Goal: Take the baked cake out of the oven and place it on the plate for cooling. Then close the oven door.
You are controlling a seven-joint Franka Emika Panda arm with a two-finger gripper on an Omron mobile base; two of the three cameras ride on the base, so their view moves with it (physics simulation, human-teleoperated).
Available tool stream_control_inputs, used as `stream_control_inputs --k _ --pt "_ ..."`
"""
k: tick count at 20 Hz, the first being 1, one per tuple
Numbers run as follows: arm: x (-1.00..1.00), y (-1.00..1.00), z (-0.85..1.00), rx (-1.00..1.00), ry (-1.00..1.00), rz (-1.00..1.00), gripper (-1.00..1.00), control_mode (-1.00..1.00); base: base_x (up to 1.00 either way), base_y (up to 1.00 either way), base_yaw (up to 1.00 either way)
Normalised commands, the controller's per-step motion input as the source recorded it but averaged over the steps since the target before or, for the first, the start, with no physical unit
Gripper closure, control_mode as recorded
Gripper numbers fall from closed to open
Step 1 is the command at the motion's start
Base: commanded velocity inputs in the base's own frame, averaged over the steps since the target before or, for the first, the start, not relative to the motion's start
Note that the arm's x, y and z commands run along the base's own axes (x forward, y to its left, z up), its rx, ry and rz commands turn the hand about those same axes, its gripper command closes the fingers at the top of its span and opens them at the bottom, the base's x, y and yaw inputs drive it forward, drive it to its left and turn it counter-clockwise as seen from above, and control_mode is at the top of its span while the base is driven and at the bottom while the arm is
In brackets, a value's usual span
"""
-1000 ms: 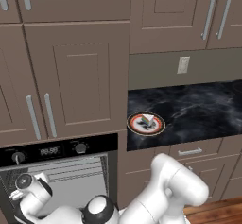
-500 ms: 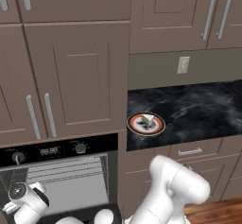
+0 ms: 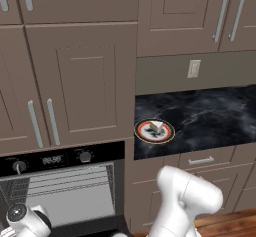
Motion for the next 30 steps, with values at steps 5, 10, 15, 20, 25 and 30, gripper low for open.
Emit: stream_control_inputs --k 5,10,15,20,25,30 --pt "-0.46 0.00 0.01 0.04 0.17 0.00 -1.00 -1.00 0.00 0.00 0.00" --pt "-0.41 0.00 0.00 0.02 0.20 0.00 -1.00 -1.00 0.00 0.00 0.00" --pt "-0.38 0.00 0.00 0.00 0.19 0.00 -1.00 -1.00 0.00 0.00 0.00" --pt "-0.37 -0.01 0.01 0.02 0.15 0.00 -1.00 -1.00 0.00 0.00 0.00" --pt "-0.30 0.00 0.00 0.00 0.22 0.00 -1.00 -1.00 0.00 0.00 0.00" --pt "-0.30 0.02 0.00 0.00 0.16 -0.01 -1.00 -1.00 0.00 0.00 0.00"
